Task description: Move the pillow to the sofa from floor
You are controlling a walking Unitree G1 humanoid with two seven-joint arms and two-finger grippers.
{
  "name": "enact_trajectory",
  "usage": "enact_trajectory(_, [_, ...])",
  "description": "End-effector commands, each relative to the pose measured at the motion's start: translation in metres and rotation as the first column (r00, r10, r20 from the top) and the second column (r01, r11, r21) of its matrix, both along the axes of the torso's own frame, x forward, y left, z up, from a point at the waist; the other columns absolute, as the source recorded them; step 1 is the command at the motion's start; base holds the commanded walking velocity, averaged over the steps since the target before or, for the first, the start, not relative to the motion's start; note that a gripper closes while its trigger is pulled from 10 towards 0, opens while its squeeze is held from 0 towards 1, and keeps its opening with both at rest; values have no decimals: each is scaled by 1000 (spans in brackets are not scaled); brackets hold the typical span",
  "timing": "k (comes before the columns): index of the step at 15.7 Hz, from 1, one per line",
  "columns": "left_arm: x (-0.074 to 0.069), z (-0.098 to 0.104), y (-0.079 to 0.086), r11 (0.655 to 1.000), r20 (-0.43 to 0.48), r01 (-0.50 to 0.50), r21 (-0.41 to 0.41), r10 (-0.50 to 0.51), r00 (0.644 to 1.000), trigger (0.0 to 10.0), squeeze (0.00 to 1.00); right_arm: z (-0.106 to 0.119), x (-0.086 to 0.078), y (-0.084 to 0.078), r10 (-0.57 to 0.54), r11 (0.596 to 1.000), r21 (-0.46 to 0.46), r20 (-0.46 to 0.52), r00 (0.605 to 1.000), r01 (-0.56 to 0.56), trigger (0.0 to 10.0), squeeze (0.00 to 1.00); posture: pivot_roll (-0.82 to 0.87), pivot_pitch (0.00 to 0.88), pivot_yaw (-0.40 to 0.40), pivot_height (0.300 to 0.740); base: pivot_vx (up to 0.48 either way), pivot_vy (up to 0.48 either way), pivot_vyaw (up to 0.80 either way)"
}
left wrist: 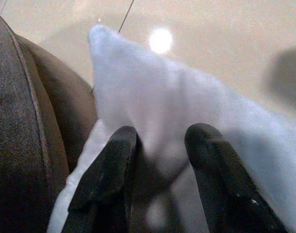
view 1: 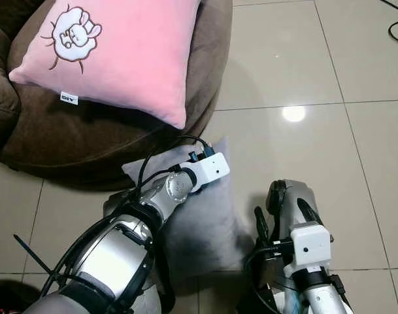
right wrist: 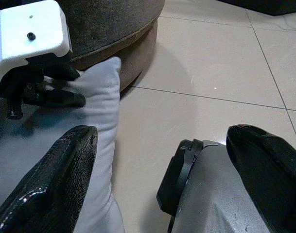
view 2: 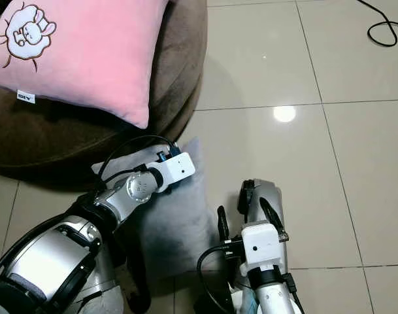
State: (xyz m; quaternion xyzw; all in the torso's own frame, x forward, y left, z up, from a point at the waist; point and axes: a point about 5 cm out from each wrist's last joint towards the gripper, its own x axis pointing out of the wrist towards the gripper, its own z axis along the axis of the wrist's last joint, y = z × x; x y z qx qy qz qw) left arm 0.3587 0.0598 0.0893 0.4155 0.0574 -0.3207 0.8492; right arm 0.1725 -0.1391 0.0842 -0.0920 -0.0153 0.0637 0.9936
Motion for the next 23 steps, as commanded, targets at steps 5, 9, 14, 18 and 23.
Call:
enact_trajectory(5, [-8, -15, 4, 999, -87, -22, -44, 18, 996, 0, 0, -18, -7, -2, -9, 1000, -6, -105, 994, 8, 10000, 0, -156, 380, 102, 429, 0, 0, 0])
enact_trajectory(9, [-6, -13, 5, 998, -60, -44, -34, 42, 997, 0, 0, -17, -7, -2, -5, 1000, -8, -102, 995, 4, 10000, 0, -159, 369, 99, 429, 0, 0, 0])
enact_trajectory(14, [-7, -10, 0, 999, -43, 8, -43, -10, 999, 0, 0, -14, -7, -2, -5, 1000, -11, -100, 995, 4, 10000, 0, -162, 364, 96, 429, 0, 0, 0])
enact_trajectory(18, [-4, -5, 0, 987, -94, -51, -155, 36, 995, 0, 0, -9, -6, -2, -5, 1000, -14, -95, 995, 4, 10000, 0, -162, 370, 93, 429, 0, 0, 0])
enact_trajectory(23, [24, 53, 0, 880, -69, -119, -460, 98, 993, 0, 0, -8, -5, -1, -6, 1000, -14, -98, 995, 5, 10000, 0, -155, 367, 94, 429, 0, 0, 0])
